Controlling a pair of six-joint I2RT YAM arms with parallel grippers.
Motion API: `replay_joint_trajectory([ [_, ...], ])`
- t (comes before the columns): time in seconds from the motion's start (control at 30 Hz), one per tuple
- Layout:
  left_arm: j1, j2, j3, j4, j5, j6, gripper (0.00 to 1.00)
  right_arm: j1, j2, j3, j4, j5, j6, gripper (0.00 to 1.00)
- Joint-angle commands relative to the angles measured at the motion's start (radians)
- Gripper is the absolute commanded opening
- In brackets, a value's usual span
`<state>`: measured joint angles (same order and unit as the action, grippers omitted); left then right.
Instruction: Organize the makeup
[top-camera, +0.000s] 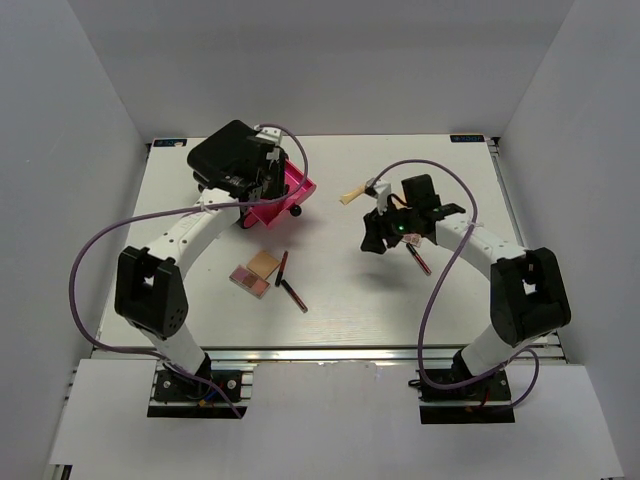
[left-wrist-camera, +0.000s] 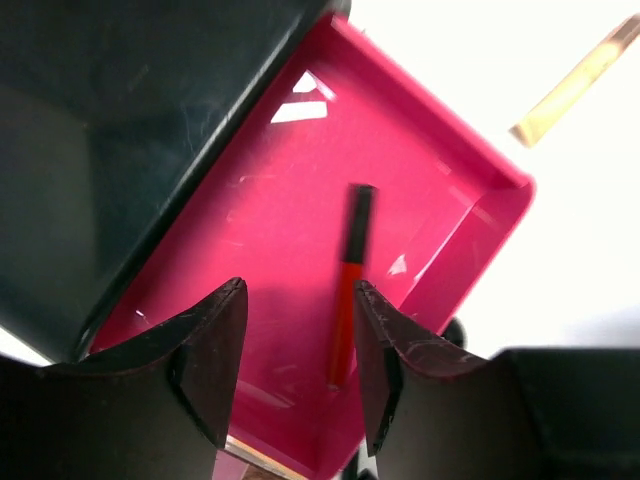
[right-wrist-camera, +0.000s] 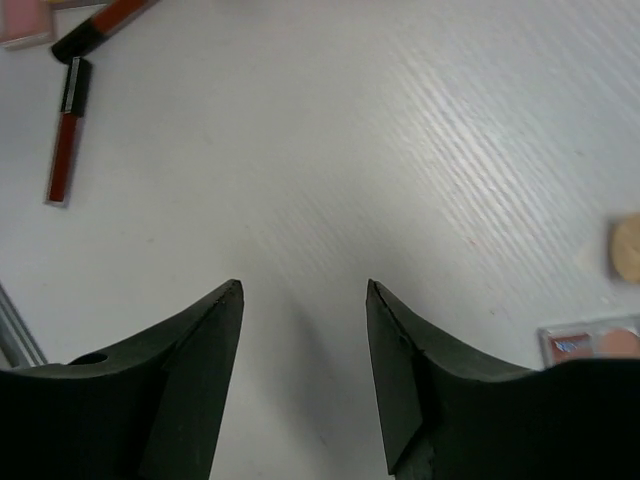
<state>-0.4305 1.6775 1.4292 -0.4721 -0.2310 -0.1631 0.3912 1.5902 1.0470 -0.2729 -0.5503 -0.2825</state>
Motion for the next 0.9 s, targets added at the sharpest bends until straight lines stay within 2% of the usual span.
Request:
replay_joint_trajectory([
  [0.0, -0.010, -0.079, 0.071, -0.006, -0.010, -0.041, 0.57, -0.044, -0.036, 0.007, 0.014, 0.068, -0.001, 0.58],
  [0.07, -0.010, -0.102, 0.074, -0.005, -0.005, -0.082, 0.57, -0.072, -0.035, 0.016, -0.003, 0.088, -0.024, 0.59],
  [0.13, -0.010, -0.160, 0.054, 0.001, 0.013, -0.116, 0.53, -0.089, -0.041, 0.021, -0.031, 0.131, -0.038, 0.59],
  [0.17, -0.011, -0.186, 0.039, 0.006, 0.027, -0.151, 0.48, -0.104, -0.039, 0.031, -0.044, 0.148, -0.053, 0.54],
  [0.2, -0.011, -0.214, 0.016, 0.018, 0.066, -0.170, 0.32, -0.110, -0.038, 0.042, -0.093, 0.186, -0.070, 0.51],
  [0.23, -0.011, -0.276, -0.043, 0.027, 0.091, -0.186, 0.25, -0.115, -0.030, 0.051, -0.119, 0.199, -0.087, 0.48],
  [0.3, -0.010, -0.349, -0.125, 0.067, 0.143, -0.239, 0.16, -0.132, -0.026, 0.065, -0.158, 0.239, -0.136, 0.39],
  [0.33, -0.010, -0.430, -0.213, 0.082, 0.186, -0.252, 0.14, -0.137, -0.030, 0.062, -0.170, 0.257, -0.150, 0.36],
  [0.4, -0.010, -0.507, -0.295, 0.099, 0.209, -0.285, 0.15, -0.144, -0.038, 0.038, -0.166, 0.335, -0.194, 0.34],
  [0.47, -0.011, -0.606, -0.389, 0.092, 0.197, -0.302, 0.31, -0.146, -0.041, 0.021, -0.161, 0.390, -0.221, 0.34],
  [0.57, -0.010, -0.701, -0.473, 0.067, 0.170, -0.328, 0.42, -0.155, -0.035, -0.004, -0.152, 0.475, -0.251, 0.44],
  [0.67, -0.011, -0.746, -0.513, 0.047, 0.164, -0.352, 0.46, -0.160, -0.019, -0.022, -0.138, 0.546, -0.254, 0.52],
  [0.7, -0.011, -0.768, -0.538, 0.046, 0.167, -0.357, 0.46, -0.160, -0.012, -0.024, -0.137, 0.585, -0.254, 0.53],
  [0.87, -0.010, -0.803, -0.608, 0.055, 0.186, -0.375, 0.48, -0.172, 0.040, -0.053, -0.120, 0.589, -0.262, 0.55],
])
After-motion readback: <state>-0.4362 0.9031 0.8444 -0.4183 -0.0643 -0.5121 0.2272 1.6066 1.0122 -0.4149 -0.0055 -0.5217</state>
